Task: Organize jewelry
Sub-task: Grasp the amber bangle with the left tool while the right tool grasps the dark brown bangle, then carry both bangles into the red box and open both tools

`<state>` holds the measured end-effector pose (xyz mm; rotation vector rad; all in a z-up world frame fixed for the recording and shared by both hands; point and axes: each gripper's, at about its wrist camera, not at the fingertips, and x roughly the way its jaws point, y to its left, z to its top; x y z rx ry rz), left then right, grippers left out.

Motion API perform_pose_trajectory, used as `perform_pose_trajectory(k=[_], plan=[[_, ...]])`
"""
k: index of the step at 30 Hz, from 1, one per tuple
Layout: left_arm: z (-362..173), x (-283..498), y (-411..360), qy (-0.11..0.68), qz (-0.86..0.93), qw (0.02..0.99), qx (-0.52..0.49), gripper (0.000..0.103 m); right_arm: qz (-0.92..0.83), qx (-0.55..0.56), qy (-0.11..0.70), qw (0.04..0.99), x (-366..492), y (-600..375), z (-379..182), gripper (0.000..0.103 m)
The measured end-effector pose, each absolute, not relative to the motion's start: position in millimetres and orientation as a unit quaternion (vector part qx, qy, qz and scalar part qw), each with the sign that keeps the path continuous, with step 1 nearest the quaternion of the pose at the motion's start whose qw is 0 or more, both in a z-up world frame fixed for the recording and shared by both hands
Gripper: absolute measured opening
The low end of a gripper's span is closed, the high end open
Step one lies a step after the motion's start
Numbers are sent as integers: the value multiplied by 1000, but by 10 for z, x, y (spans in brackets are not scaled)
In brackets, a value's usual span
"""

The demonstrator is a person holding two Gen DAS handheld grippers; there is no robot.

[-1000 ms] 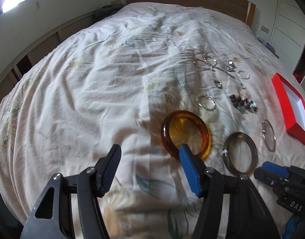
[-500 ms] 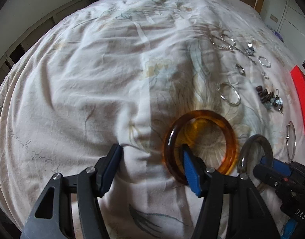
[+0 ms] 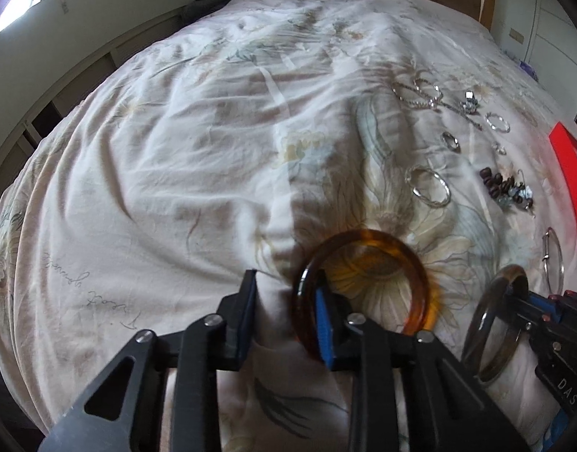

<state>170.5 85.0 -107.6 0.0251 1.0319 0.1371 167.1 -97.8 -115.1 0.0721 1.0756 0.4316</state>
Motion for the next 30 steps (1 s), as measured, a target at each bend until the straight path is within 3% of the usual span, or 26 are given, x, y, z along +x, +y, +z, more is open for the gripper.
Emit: perform_pose_trajectory(k=[6, 30], plan=[[-863, 1566, 883, 478, 62, 876, 2, 11, 196, 28, 484, 852, 1453, -1053, -860, 8], [47, 751, 135, 419, 15, 907, 35, 11, 114, 86, 409, 901, 301, -2275, -36, 8]])
